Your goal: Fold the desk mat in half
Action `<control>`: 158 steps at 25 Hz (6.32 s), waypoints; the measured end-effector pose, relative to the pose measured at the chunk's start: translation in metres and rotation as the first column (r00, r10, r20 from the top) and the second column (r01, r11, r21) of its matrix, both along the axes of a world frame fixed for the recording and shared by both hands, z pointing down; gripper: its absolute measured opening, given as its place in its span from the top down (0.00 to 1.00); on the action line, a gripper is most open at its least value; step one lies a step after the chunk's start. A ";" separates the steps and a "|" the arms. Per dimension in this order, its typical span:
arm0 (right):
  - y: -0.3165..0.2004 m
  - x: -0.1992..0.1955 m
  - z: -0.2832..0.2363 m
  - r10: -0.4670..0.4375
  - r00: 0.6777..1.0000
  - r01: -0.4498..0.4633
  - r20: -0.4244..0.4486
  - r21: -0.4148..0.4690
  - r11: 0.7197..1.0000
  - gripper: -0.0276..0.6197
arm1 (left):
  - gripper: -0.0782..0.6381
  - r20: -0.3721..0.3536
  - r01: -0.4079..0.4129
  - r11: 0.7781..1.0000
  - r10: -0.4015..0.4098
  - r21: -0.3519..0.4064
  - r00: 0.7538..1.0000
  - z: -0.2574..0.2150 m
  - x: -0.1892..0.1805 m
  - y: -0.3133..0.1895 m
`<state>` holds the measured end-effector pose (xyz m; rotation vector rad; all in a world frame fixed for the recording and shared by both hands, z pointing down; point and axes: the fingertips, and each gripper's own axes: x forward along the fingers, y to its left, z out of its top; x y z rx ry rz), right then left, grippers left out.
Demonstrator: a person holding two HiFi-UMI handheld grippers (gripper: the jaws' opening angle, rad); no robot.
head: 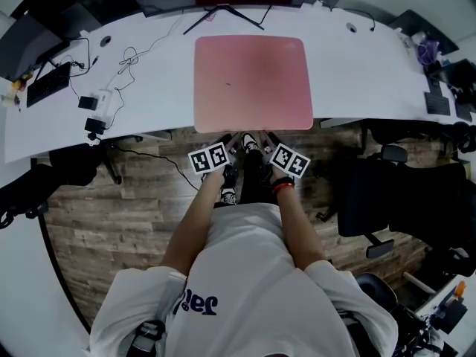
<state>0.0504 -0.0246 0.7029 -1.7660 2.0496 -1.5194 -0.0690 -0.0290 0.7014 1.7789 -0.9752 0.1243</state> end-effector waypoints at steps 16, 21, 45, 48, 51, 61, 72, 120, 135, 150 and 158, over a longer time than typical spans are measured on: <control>-0.021 0.019 0.022 0.241 0.876 -0.234 0.419 -0.068 0.970 0.72 | 0.58 -0.229 0.183 0.969 -0.218 -0.167 0.949 0.019 0.003 -0.025; -0.023 0.022 0.025 0.266 0.862 -0.245 0.430 -0.104 0.964 0.84 | 0.70 -0.214 0.223 0.953 -0.266 -0.204 0.940 0.024 0.000 -0.029; -0.040 0.027 -0.010 0.254 0.860 -0.250 0.443 -0.069 0.966 0.91 | 0.85 -0.277 0.252 0.945 -0.304 -0.209 0.912 -0.010 0.002 -0.042; -0.045 0.027 -0.012 0.259 0.856 -0.255 0.446 -0.072 0.964 0.91 | 0.85 -0.278 0.257 0.946 -0.306 -0.199 0.911 -0.015 0.003 -0.049; -0.049 0.028 -0.013 0.256 0.857 -0.251 0.446 -0.073 0.965 0.91 | 0.85 -0.279 0.267 0.942 -0.317 -0.203 0.906 -0.017 0.005 -0.055; -0.066 0.028 -0.014 0.247 0.868 -0.233 0.432 -0.086 0.969 0.91 | 0.85 -0.273 0.283 0.935 -0.336 -0.214 0.902 -0.017 0.007 -0.069; -0.087 0.030 -0.014 0.232 0.869 -0.214 0.437 -0.091 0.973 0.91 | 0.85 -0.265 0.300 0.928 -0.354 -0.222 0.897 -0.015 0.011 -0.090; -0.164 0.035 -0.017 0.203 0.874 -0.184 0.441 -0.085 0.979 0.91 | 0.85 -0.270 0.347 0.916 -0.393 -0.203 0.879 -0.017 0.014 -0.166; -0.182 0.037 -0.016 0.202 0.870 -0.182 0.450 -0.089 0.979 0.91 | 0.85 -0.264 0.355 0.916 -0.395 -0.187 0.880 -0.016 0.016 -0.186; -0.212 0.039 -0.020 0.194 0.866 -0.173 0.461 -0.088 0.981 0.91 | 0.85 -0.265 0.372 0.910 -0.410 -0.183 0.873 -0.021 0.017 -0.214; -0.227 0.040 -0.020 0.197 0.861 -0.175 0.470 -0.092 0.980 0.91 | 0.85 -0.265 0.375 0.910 -0.411 -0.176 0.872 -0.021 0.018 -0.230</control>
